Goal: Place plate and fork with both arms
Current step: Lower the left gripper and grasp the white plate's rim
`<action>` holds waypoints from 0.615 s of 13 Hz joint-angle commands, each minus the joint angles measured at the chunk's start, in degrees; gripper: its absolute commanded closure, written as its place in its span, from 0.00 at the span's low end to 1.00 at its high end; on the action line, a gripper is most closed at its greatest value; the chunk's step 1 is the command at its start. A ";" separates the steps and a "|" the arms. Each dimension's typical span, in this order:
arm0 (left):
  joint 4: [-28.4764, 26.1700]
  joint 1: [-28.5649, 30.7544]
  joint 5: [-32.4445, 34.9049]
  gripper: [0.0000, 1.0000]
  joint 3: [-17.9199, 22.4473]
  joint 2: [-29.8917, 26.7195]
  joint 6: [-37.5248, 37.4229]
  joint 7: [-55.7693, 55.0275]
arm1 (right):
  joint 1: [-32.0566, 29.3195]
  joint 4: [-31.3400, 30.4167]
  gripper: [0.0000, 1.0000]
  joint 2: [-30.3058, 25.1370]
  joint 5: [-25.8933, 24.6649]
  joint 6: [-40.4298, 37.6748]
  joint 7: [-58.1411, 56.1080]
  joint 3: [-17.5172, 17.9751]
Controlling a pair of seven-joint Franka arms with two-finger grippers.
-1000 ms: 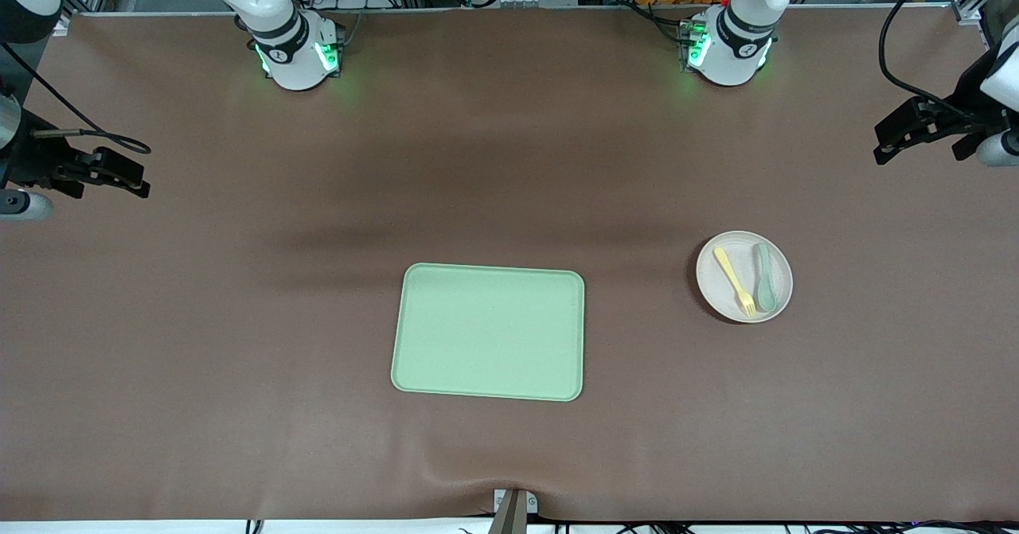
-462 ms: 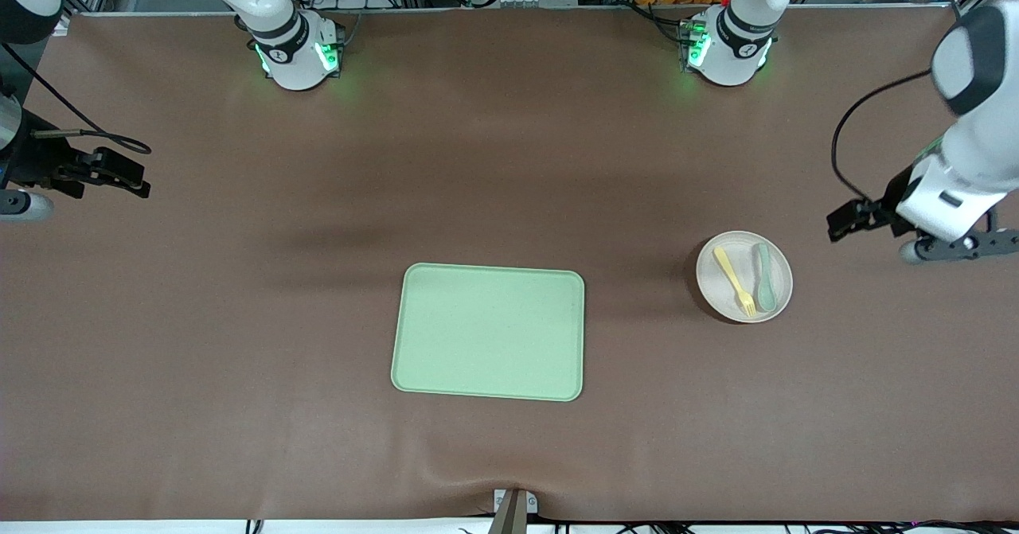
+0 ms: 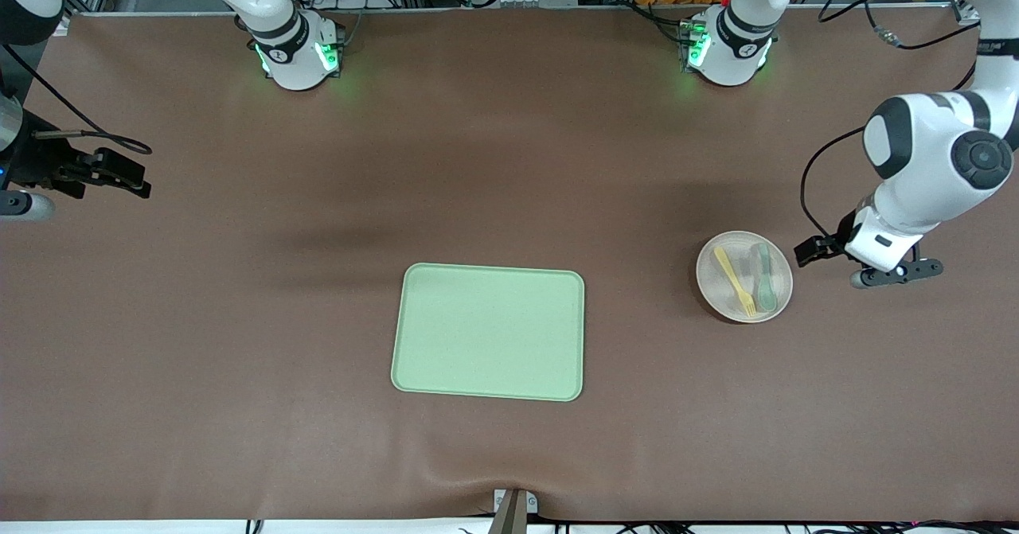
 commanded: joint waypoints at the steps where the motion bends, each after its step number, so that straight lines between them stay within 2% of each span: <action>1: -4.94 0.93 -0.72 0.15 -0.43 1.39 6.82 -0.20 | -0.02 -0.64 0.00 -0.30 -1.25 0.54 1.10 0.34; 2: -5.82 1.46 -0.72 0.23 -0.43 2.71 9.55 -0.20 | -0.02 -0.64 0.00 -0.30 -1.33 0.54 1.10 0.34; 4: -6.27 1.64 -0.72 0.29 -0.43 5.17 13.17 -0.20 | -0.02 -0.64 0.00 -0.30 -1.34 0.54 1.10 0.34; 8: -6.19 2.78 -0.63 0.34 -0.52 8.07 15.46 -0.20 | -0.11 -0.64 0.00 -0.21 -1.25 0.54 1.10 0.34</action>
